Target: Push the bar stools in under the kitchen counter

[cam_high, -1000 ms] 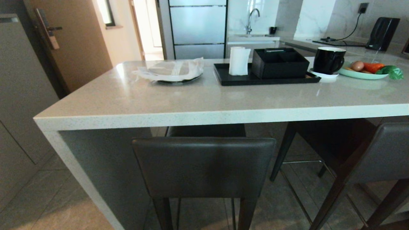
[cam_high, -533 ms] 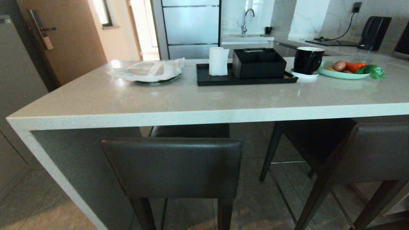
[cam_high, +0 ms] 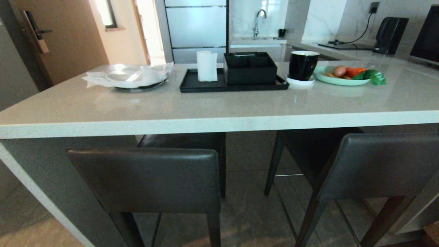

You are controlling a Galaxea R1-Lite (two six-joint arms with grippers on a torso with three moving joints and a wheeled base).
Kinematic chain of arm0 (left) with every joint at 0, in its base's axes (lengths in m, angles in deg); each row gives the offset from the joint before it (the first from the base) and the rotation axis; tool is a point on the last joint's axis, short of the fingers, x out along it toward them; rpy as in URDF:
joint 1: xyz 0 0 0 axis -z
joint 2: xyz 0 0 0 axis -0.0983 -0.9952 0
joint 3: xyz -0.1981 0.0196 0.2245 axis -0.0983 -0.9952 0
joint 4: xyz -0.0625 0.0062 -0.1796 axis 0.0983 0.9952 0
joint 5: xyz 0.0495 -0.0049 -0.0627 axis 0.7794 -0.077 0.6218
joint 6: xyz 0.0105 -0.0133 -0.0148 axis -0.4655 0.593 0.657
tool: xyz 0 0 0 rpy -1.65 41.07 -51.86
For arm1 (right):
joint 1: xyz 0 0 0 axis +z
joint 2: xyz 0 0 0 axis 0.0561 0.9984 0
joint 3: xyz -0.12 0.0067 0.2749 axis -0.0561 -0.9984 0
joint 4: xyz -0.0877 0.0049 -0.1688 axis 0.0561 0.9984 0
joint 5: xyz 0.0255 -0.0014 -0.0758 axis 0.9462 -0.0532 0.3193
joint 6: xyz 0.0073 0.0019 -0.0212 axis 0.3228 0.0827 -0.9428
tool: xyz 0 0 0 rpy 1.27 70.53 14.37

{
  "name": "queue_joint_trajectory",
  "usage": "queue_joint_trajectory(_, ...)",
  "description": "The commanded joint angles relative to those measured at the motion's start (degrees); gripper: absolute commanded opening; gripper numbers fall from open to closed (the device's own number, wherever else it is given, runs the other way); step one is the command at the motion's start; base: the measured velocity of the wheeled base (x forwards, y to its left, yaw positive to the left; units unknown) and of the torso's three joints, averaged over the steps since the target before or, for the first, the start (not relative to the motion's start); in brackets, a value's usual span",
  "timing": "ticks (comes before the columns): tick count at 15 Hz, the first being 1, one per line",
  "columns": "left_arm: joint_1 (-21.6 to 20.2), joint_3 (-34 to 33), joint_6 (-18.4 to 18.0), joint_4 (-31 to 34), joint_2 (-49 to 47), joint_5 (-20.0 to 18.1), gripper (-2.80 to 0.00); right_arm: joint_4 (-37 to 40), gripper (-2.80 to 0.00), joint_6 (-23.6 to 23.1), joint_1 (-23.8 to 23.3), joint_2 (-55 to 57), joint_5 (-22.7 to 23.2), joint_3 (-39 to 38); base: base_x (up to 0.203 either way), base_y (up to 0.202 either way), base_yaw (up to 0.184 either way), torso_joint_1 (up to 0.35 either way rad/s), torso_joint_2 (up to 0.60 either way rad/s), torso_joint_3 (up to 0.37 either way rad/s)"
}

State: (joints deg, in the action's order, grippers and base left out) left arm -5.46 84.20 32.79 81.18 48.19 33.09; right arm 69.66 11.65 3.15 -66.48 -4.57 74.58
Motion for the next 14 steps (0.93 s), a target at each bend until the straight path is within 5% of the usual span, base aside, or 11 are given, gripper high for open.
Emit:
queue_joint_trajectory(1,0.0,-0.1,0.2,0.0,-0.1,0.1,-2.80,0.0,-2.80,-0.1,0.0,0.0,0.0,0.0,0.000,-0.196,0.001,0.002,0.00,0.008)
queue_joint_trajectory(10,0.0,-0.1,0.2,-0.1,-0.1,0.1,-2.80,0.0,-2.80,0.1,0.0,0.0,0.0,0.0,0.000,-0.193,0.001,0.003,0.00,0.001)
queue_joint_trajectory(14,0.1,-0.1,0.2,-0.1,-0.1,0.1,-2.80,0.0,-2.80,0.1,0.0,0.0,0.0,0.0,0.000,-0.056,0.000,0.002,0.00,0.001)
